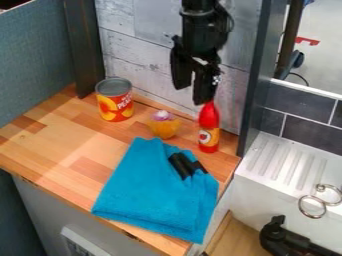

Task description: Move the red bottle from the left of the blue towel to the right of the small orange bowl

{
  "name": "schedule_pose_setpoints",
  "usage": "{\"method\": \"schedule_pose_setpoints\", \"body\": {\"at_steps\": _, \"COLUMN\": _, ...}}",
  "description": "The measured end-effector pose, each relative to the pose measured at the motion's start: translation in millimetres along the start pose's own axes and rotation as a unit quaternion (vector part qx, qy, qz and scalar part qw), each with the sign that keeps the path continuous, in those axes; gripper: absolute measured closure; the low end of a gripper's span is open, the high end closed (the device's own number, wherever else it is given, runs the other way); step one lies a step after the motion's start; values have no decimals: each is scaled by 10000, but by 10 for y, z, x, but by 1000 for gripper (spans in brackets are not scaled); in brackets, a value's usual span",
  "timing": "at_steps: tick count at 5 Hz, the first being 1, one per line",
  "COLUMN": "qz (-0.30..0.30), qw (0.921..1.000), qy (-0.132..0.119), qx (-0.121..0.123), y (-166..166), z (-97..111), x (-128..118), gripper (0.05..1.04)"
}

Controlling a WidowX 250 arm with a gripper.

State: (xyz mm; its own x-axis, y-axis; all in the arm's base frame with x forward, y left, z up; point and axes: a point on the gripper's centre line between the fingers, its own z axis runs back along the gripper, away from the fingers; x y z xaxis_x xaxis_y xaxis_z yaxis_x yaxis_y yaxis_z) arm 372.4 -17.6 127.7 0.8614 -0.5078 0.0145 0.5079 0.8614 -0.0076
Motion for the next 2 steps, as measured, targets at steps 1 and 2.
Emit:
{"method": "schedule_pose_setpoints", "body": {"at_steps": 1, "qz": 294, "qw": 9989, "qy": 285, "qx": 225, "y": -102, "z": 60, "x": -484, "gripper": 83}}
{"method": "schedule_pose_setpoints", "body": {"at_steps": 2, "qz": 683, "qw": 9963, "qy": 504, "qx": 128, "y": -225, "z": 23, "x": -879, "gripper": 83}}
